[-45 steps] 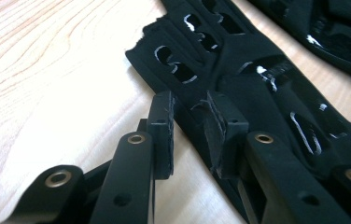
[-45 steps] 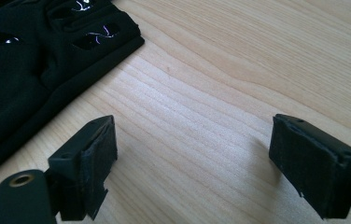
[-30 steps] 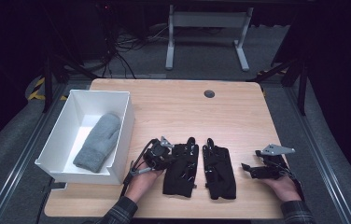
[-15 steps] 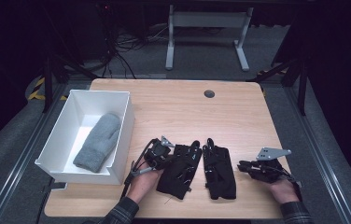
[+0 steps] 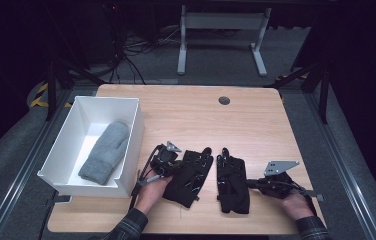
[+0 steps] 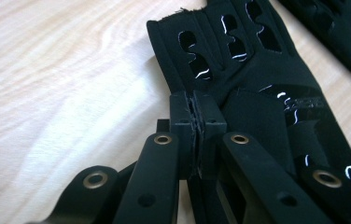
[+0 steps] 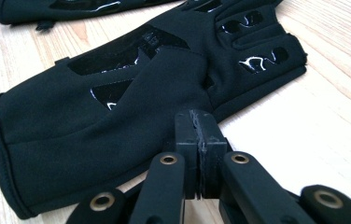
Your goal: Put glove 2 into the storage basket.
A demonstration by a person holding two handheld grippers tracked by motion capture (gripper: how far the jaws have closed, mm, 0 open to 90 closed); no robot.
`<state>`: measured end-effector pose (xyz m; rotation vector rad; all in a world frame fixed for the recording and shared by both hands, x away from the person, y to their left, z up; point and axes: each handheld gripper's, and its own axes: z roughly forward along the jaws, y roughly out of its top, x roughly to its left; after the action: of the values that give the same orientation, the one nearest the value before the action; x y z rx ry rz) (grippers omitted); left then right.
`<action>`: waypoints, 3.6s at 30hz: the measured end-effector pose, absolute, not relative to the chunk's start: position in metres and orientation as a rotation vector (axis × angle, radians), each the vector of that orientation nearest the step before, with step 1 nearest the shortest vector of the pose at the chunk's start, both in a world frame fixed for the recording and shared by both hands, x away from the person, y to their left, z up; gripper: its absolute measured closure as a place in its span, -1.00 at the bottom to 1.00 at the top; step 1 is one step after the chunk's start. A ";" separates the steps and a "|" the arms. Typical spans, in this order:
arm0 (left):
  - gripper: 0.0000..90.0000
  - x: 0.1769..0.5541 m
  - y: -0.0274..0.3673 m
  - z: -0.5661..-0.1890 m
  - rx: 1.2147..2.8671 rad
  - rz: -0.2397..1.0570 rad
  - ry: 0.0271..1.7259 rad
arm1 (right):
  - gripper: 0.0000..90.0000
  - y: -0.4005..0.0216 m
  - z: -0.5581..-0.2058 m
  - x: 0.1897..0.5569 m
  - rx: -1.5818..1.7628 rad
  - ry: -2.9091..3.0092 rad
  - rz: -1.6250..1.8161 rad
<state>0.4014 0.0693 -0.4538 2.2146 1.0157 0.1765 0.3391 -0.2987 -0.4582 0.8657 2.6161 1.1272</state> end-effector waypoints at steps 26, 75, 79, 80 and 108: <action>0.96 0.401 0.068 -0.411 2.022 0.075 0.934 | 1.00 -0.263 -0.459 0.350 0.806 2.641 1.146; 0.93 0.401 0.017 -0.414 2.034 -0.104 0.866 | 1.00 -0.194 -0.464 0.376 0.701 2.676 1.204; 0.83 0.398 0.020 -0.407 1.999 -0.101 0.841 | 1.00 -0.201 -0.460 0.374 0.709 2.650 1.205; 0.83 0.397 0.022 -0.406 2.003 -0.093 0.832 | 1.00 -0.206 -0.458 0.374 0.720 2.631 1.206; 1.00 0.354 0.012 -0.449 2.291 -0.110 0.724 | -0.46 -0.306 -0.466 0.367 1.057 2.393 1.045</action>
<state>0.3543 0.0116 -0.4490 2.2911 0.7243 -0.1105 0.3666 -0.3059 -0.4656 1.0568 2.3929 1.0445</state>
